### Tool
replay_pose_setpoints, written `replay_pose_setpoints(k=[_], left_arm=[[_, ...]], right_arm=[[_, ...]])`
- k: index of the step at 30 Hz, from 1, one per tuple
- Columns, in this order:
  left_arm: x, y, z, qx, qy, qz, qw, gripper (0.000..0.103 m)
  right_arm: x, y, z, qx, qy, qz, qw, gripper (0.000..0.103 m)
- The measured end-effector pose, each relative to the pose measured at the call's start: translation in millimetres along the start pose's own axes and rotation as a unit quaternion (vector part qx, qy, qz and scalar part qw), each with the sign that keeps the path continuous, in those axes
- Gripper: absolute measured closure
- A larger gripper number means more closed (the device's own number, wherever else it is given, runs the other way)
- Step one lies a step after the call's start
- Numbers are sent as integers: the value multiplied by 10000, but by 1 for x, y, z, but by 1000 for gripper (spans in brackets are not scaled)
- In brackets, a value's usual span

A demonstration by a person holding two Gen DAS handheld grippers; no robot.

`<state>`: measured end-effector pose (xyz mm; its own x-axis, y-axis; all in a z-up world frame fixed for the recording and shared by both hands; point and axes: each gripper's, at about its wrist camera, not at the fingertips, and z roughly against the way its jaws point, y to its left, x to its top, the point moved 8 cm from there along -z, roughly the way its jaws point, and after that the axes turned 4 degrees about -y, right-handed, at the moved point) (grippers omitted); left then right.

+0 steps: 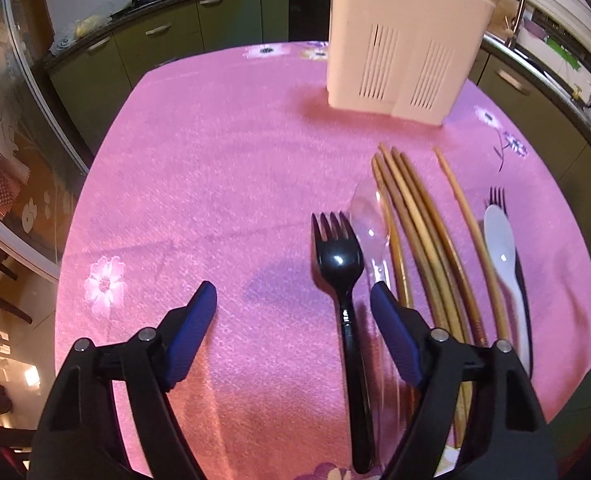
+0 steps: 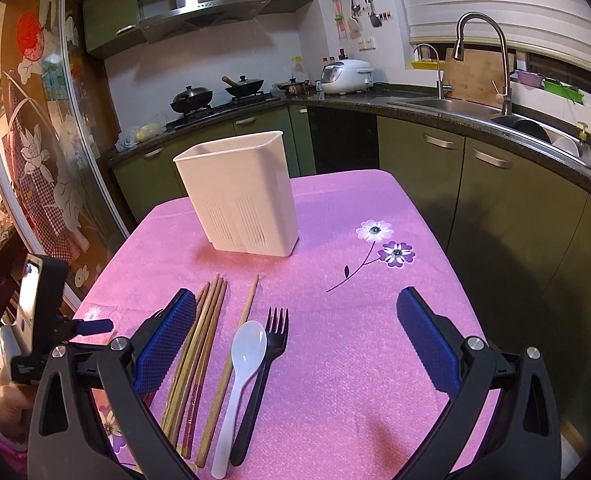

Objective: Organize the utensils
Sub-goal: 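Lower the left tool onto the black fork and close on it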

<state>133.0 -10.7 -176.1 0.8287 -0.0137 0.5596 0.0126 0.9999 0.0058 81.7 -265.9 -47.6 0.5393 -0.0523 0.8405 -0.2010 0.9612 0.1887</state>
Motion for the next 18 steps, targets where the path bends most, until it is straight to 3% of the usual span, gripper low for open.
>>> replay_pose_setpoints(k=[7,18], left_arm=[[2,2,-11,82,33,30,10000,38],[4,-7,-12,37,-13,46,10000,38]], right_arm=[[0,1,-1,-5,42,26,10000,4],[-4,5,-6,-18,89,94,9999,4]])
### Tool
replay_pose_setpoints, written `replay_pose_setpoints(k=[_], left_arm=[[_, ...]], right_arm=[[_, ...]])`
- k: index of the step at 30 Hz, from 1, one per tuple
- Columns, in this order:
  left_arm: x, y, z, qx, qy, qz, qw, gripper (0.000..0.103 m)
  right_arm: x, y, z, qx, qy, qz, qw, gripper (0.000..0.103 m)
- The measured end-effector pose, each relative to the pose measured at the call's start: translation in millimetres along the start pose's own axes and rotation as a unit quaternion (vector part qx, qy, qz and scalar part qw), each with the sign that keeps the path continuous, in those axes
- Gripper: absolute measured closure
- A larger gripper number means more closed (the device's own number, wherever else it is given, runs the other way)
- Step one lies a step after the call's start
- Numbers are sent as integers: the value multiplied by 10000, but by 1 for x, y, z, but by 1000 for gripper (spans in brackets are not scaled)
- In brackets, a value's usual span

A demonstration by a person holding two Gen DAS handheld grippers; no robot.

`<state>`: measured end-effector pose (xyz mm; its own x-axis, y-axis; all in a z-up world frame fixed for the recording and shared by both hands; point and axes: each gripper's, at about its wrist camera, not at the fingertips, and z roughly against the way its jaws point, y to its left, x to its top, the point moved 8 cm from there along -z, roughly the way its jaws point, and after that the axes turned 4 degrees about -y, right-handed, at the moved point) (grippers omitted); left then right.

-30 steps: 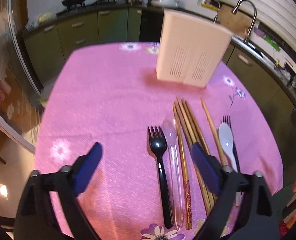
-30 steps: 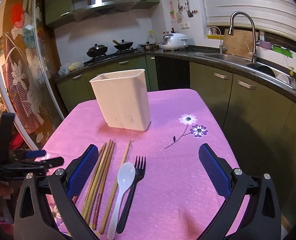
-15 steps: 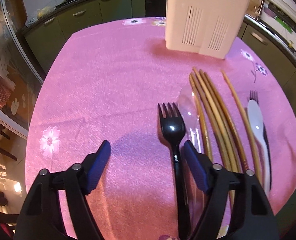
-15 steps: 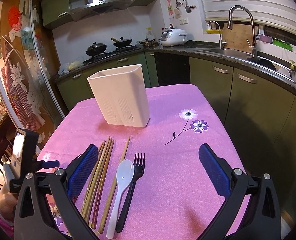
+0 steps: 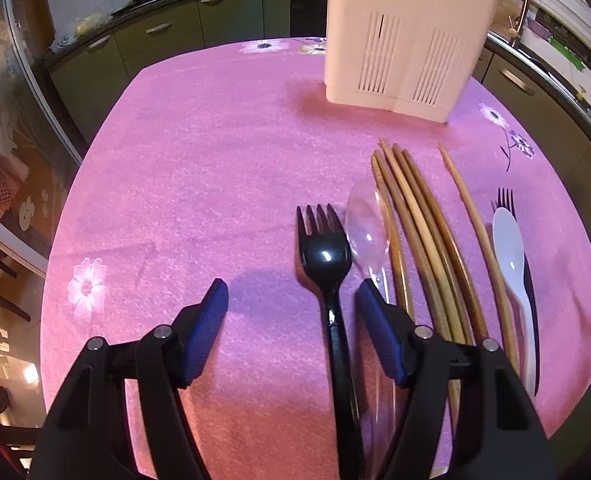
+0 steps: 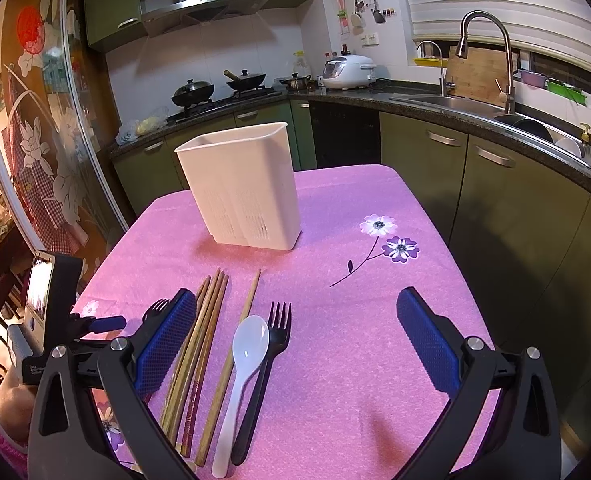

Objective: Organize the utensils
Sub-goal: 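Lower the left tool onto the black fork and close on it, then lower the right tool onto the black fork while the left tool holds it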

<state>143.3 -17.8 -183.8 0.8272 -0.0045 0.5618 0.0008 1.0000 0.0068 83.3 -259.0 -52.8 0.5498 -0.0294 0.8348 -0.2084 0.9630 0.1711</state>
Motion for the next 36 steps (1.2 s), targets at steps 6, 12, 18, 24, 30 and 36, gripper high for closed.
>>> replay_pose_setpoints(k=[6,12,18,24,30,36], left_arm=[[6,-3,0,-50,-114,-90,9999,72],[6,-4,4,-164,-146,-103,9997,80],[9,-5,16,-251,-287,-105,9992,80],[10,-3,23,-314,-373,-121,9987,80],[11,-2,25,-318,-411,-139,9986,80],[12,1,26,-314,-405,-134,9986,80]], right_arm=[[-1,0,-3,-22,79,2,10000,4],[-8,-1,-16,-9,311,0,9995,4],[-33,-1,-44,-449,880,433,9942,4],[-59,-9,-63,-778,1211,813,9862,4],[-72,-5,-81,-1074,1419,1159,9772,4],[-74,-5,-88,-1131,1572,1226,9734,4]])
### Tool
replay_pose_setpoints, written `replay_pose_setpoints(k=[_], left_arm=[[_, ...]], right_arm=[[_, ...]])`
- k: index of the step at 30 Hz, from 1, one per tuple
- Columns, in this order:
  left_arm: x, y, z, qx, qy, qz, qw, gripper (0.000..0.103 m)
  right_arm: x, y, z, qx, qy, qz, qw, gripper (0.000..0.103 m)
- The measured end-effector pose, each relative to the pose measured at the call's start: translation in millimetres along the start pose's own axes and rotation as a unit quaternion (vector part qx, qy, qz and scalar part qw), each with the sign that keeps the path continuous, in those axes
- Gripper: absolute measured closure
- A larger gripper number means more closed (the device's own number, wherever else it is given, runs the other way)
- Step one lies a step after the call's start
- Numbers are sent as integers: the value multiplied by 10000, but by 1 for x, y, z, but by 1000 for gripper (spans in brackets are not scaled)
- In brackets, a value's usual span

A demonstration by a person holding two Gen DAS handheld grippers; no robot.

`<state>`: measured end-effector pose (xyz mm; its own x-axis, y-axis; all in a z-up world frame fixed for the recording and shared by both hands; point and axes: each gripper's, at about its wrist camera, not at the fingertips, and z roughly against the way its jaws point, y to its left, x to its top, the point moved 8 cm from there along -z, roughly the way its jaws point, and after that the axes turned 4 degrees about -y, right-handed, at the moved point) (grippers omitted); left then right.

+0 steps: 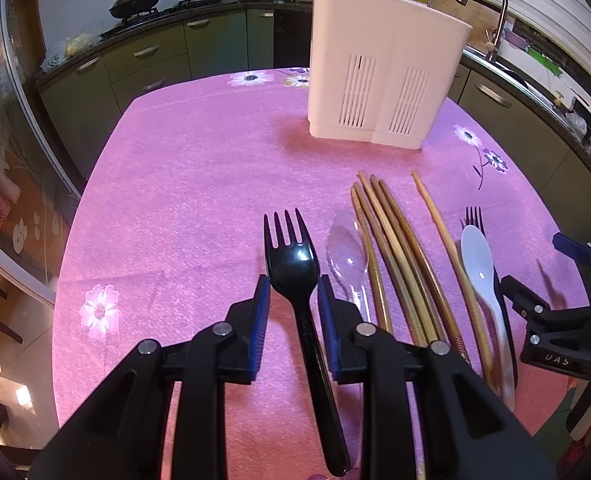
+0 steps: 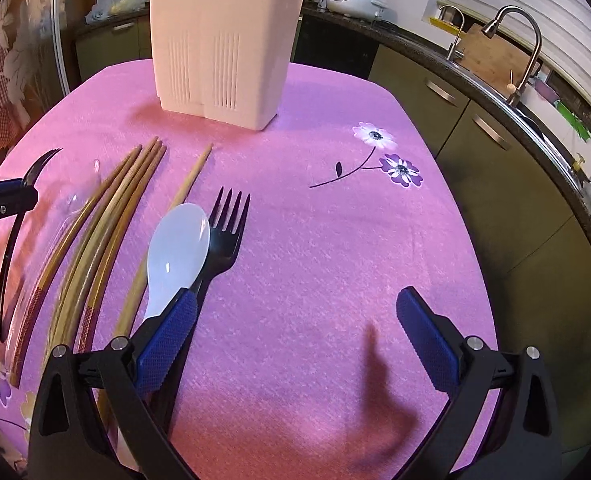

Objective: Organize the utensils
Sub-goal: 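Lower the right tool onto the black fork while the left tool holds it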

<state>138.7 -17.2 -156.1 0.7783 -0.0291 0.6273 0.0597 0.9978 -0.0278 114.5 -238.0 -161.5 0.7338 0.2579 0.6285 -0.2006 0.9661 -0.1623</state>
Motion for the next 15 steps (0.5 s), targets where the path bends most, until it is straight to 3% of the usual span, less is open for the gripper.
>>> replay_pose_setpoints(k=[2,10,15], left_arm=[[1,0,0,-10,-4,2,10000,80],[5,-1,12,-149,-170,-12,9997,80],[13,-8,26,-250,-350,-70,9990,80]], right_arm=[[1,6,-1,245,41,-16,9997,4],[-4,-3,-8,22,203,-100,9997,5],[3,1,-18,244,287,-143,9992,7]])
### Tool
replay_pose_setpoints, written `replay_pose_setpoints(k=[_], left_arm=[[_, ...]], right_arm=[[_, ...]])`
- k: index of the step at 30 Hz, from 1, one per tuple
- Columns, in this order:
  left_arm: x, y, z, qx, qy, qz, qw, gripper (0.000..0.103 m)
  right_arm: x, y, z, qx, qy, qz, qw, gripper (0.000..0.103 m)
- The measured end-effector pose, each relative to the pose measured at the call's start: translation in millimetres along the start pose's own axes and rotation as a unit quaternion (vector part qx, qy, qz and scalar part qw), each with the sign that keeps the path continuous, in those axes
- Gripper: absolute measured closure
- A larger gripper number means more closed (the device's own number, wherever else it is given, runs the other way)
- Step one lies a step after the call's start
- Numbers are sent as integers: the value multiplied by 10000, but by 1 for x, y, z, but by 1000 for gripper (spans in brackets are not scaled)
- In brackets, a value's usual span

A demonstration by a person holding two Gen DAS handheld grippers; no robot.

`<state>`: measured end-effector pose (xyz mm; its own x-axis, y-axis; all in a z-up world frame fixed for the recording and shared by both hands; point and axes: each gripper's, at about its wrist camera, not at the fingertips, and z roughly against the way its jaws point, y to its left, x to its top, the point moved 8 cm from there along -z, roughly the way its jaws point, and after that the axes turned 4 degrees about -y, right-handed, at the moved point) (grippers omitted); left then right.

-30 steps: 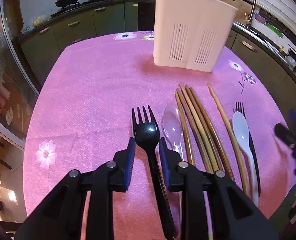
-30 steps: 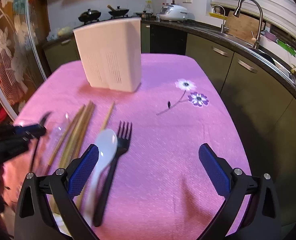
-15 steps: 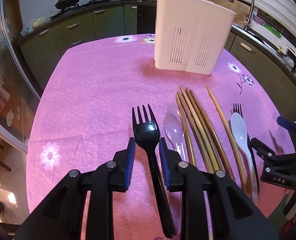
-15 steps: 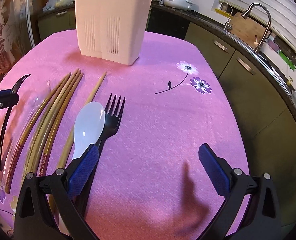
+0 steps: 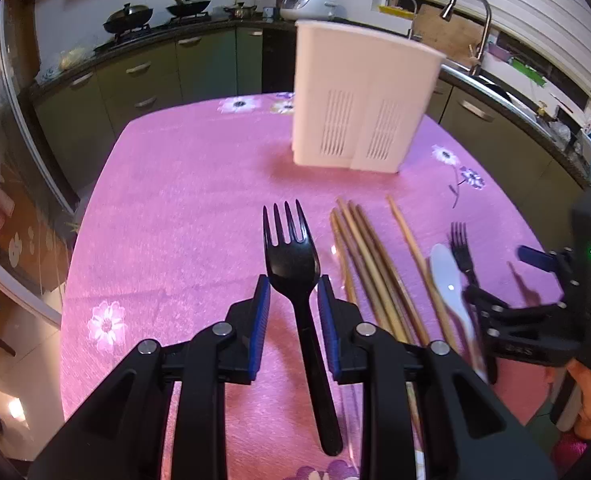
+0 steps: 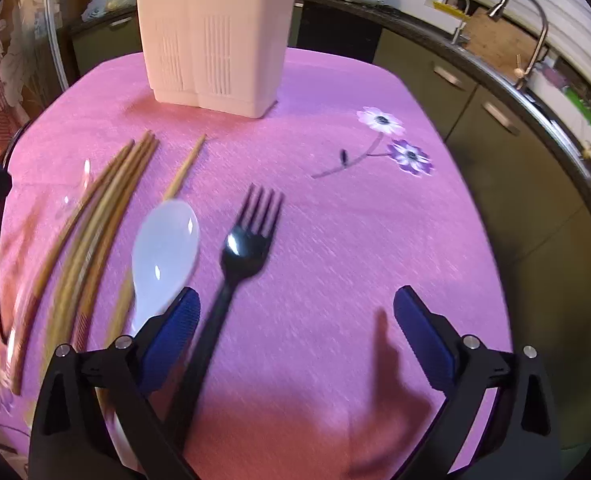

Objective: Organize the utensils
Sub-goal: 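Lower the right tool onto the black fork while the left tool holds it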

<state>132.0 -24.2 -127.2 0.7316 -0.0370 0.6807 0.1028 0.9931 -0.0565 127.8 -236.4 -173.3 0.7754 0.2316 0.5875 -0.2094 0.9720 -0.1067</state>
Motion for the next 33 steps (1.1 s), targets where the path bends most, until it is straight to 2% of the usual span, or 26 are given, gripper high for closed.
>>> replay_pose_setpoints(k=[3,7,11,14,16,18,20,22,30,33], left_arm=[[2,-4,4,-36,-36,-41,10000,79],[3,-5,5,-49,-40,-20,10000,79],[2,-4,6,-79,-50,-29,10000,79],[3,-5,8,-112,-78,-37,9999,79],[4,-4,9,-118,-101,-27,9999,79],[4,-4,10,-121,-110,-24,9999,79],[5,-4,10,-116,-123,-21,9999,79],[6,-4,10,-115,-137,-34,9998,79],[7,-7,15,-133,-191,-88,9997,79],[7,-7,15,-149,-199,-82,9997,79]], right_arm=[[11,7,-8,197,75,11,9998,10],[14,15,-11,356,121,-5,9993,21],[12,10,-14,626,258,-236,9974,23],[20,12,-18,657,334,-188,9971,32],[24,13,-20,660,378,-177,9969,35],[27,13,-19,685,451,-195,9964,45],[27,14,-17,678,431,-209,9966,67],[27,18,-15,692,440,-140,9965,73],[31,18,-20,882,607,-83,9942,77],[32,16,-17,1129,568,-244,9917,77]])
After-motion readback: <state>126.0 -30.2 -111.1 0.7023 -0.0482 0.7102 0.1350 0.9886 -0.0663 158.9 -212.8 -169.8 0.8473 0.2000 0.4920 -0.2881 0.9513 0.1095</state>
